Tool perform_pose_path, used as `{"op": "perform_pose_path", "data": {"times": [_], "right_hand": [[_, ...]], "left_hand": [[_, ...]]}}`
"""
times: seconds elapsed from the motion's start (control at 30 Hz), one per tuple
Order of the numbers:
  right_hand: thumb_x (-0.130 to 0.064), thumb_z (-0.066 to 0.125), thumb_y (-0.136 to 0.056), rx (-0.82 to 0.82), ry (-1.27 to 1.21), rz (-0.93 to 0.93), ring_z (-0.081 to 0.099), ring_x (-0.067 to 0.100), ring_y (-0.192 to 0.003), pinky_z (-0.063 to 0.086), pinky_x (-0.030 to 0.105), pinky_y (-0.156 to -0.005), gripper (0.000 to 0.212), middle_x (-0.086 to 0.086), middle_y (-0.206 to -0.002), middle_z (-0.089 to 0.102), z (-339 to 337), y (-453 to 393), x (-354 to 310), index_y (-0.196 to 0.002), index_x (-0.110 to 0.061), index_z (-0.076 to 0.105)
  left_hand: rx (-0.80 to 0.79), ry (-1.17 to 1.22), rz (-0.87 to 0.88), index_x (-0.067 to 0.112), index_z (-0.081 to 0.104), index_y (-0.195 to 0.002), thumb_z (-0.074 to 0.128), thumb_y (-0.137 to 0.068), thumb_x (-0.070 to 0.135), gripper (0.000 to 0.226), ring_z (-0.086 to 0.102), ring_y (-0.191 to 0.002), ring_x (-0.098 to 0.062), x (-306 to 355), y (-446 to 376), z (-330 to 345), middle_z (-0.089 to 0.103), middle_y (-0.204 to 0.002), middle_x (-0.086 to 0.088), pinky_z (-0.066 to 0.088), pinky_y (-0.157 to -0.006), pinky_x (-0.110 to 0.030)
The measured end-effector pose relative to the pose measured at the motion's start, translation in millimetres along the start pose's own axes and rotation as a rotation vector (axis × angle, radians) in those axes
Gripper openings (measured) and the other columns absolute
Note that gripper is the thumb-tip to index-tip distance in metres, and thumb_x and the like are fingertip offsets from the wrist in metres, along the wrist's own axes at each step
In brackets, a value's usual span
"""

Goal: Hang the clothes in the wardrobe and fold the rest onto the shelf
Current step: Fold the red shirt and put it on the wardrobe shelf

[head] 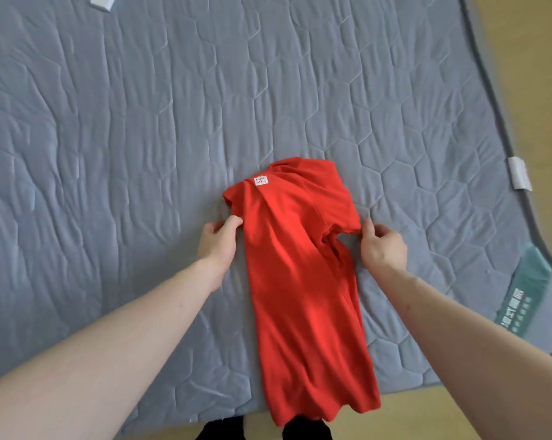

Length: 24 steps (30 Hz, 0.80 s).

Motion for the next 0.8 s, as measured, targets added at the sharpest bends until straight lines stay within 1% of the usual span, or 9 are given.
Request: {"op": "perform_pose_path", "data": {"times": [0.17, 0.23, 0.33, 0.4, 0.47, 0.53, 0.6, 0.63, 0.8], "right_hand": [[-0.063, 0.054, -0.095, -0.208, -0.04, 0.119, 0.072, 0.021, -0.094, 0.055, 0.042, -0.095, 0.047, -0.002, -0.092, 0.077, 3, 58, 99, -0.093, -0.02, 0.072], [-0.062, 0.065, -0.09, -0.336, -0.007, 0.167, 0.071, 0.016, -0.086, 0.057, 0.041, -0.092, 0.042, -0.003, -0.092, 0.076, 6, 87, 133, -0.099, -0.022, 0.072], [-0.047, 0.081, -0.083, -0.451, 0.01, 0.191, 0.072, 0.013, -0.092, 0.058, 0.035, -0.086, 0.04, -0.003, -0.104, 0.075, 10, 123, 163, -0.113, -0.022, 0.069], [-0.037, 0.084, -0.083, -0.503, 0.015, 0.191, 0.075, 0.014, -0.083, 0.059, 0.029, -0.067, 0.039, 0.0, -0.102, 0.075, 14, 140, 171, -0.115, -0.024, 0.065], [-0.029, 0.077, -0.09, -0.514, 0.07, 0.176, 0.074, 0.017, -0.07, 0.054, 0.026, -0.053, 0.026, 0.003, -0.094, 0.077, 18, 150, 172, -0.112, -0.018, 0.068], [-0.032, 0.07, -0.095, -0.498, 0.114, 0.186, 0.075, 0.019, -0.081, 0.06, 0.031, -0.069, 0.024, 0.001, -0.095, 0.078, 22, 155, 177, -0.113, -0.015, 0.072], [-0.034, 0.065, -0.098, -0.493, 0.137, 0.212, 0.073, 0.023, -0.097, 0.058, 0.038, -0.09, 0.029, 0.002, -0.104, 0.076, 23, 163, 180, -0.117, -0.014, 0.071], [-0.032, 0.064, -0.098, -0.494, 0.157, 0.217, 0.071, 0.025, -0.101, 0.056, 0.039, -0.093, 0.028, 0.003, -0.106, 0.076, 22, 168, 180, -0.118, -0.013, 0.07], [-0.018, 0.066, -0.089, -0.554, 0.163, 0.264, 0.072, 0.022, -0.088, 0.059, 0.035, -0.079, 0.026, 0.004, -0.1, 0.075, 12, 194, 179, -0.115, -0.014, 0.067]], "left_hand": [[-0.21, -0.12, -0.242, 0.022, 0.063, -0.093, 0.065, -0.095, 0.034, 0.012, 0.064, -0.099, -0.023, -114, 72, -6, 0.066, -0.109, -0.008, 0.053, -0.096, -0.044], [-0.288, -0.198, -0.326, 0.024, 0.064, -0.094, 0.075, -0.084, 0.039, 0.022, 0.066, -0.106, -0.026, -151, 105, -7, 0.069, -0.112, -0.008, 0.055, -0.091, -0.041], [-0.342, -0.219, -0.395, 0.024, 0.058, -0.105, 0.079, -0.062, 0.045, 0.052, 0.068, -0.104, -0.022, -188, 137, -2, 0.071, -0.108, -0.003, 0.059, -0.082, -0.036], [-0.409, -0.234, -0.4, 0.022, 0.06, -0.113, 0.085, -0.071, 0.043, 0.053, 0.071, -0.099, -0.015, -202, 150, 8, 0.074, -0.11, 0.001, 0.058, -0.073, -0.027], [-0.452, -0.336, -0.358, 0.024, 0.064, -0.112, 0.081, -0.079, 0.048, 0.043, 0.07, -0.099, -0.009, -211, 156, 16, 0.074, -0.114, 0.007, 0.053, -0.074, -0.021], [-0.442, -0.449, -0.318, 0.027, 0.064, -0.114, 0.074, -0.088, 0.049, 0.036, 0.067, -0.104, -0.011, -216, 159, 18, 0.071, -0.118, 0.007, 0.05, -0.078, -0.022], [-0.404, -0.467, -0.313, 0.022, 0.066, -0.124, 0.067, -0.094, 0.049, 0.041, 0.066, -0.107, -0.015, -224, 159, 14, 0.07, -0.12, 0.005, 0.049, -0.086, -0.026], [-0.383, -0.461, -0.315, 0.021, 0.067, -0.126, 0.063, -0.095, 0.05, 0.042, 0.066, -0.108, -0.016, -225, 161, 9, 0.071, -0.119, 0.004, 0.049, -0.09, -0.027], [-0.29, -0.448, -0.19, 0.023, 0.067, -0.115, 0.059, -0.099, 0.046, 0.028, 0.069, -0.1, -0.013, -211, 176, -26, 0.074, -0.109, 0.006, 0.053, -0.099, -0.037]]}}
Point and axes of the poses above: each hand's wrist, its own y-axis away from the middle knuckle, its own z-axis out of the palm, x = y × z, the point moved 7 cm from there along -y, towards the middle knuckle
